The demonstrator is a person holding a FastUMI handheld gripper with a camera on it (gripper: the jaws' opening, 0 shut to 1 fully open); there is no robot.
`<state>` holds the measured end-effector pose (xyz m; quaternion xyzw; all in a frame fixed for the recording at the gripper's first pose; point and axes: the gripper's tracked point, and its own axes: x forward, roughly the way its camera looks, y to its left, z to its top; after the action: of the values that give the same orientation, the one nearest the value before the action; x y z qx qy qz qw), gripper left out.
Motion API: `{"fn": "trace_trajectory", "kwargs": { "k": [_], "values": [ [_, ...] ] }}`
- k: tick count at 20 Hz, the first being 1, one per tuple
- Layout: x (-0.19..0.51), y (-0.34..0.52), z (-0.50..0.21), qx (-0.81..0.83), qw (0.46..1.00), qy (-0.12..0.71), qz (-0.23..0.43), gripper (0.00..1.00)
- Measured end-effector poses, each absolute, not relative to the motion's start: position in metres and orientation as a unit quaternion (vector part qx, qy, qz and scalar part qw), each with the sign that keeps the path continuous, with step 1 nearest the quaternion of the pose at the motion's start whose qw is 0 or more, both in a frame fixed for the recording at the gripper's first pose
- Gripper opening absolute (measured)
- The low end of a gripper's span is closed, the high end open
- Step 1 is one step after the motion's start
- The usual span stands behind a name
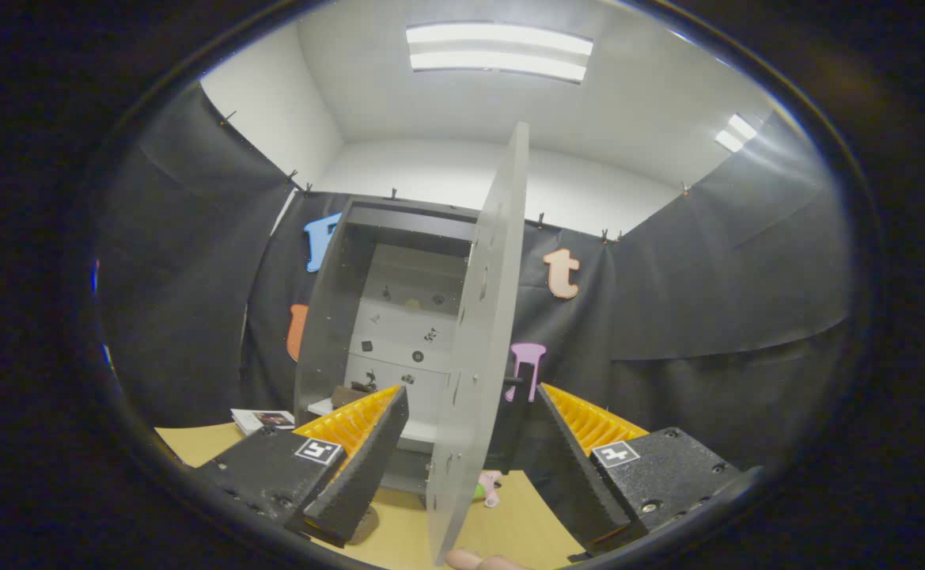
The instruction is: Open the shoe cabinet door, grab the shoes and put them into the shoe cabinet, then close the shoe cabinet door.
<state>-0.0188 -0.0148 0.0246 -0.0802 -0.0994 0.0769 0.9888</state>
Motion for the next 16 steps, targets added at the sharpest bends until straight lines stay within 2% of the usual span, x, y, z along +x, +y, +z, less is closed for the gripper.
{"fn": "trace_trajectory", "kwargs": {
  "k": [3, 5, 10, 16],
  "values": [
    [-0.019, 0.009, 0.025, -0.021, 0.987, -0.102, 0.124, 0.93],
    [-0.013, 0.014, 0.019, 0.002, 0.987, -0.098, 0.129, 1.0],
    [0.009, 0.027, -0.016, 0.004, 0.993, -0.066, 0.093, 1.0],
    [0.036, 0.07, -0.074, 0.028, 0.994, -0.046, 0.097, 0.99]
  ]
}}
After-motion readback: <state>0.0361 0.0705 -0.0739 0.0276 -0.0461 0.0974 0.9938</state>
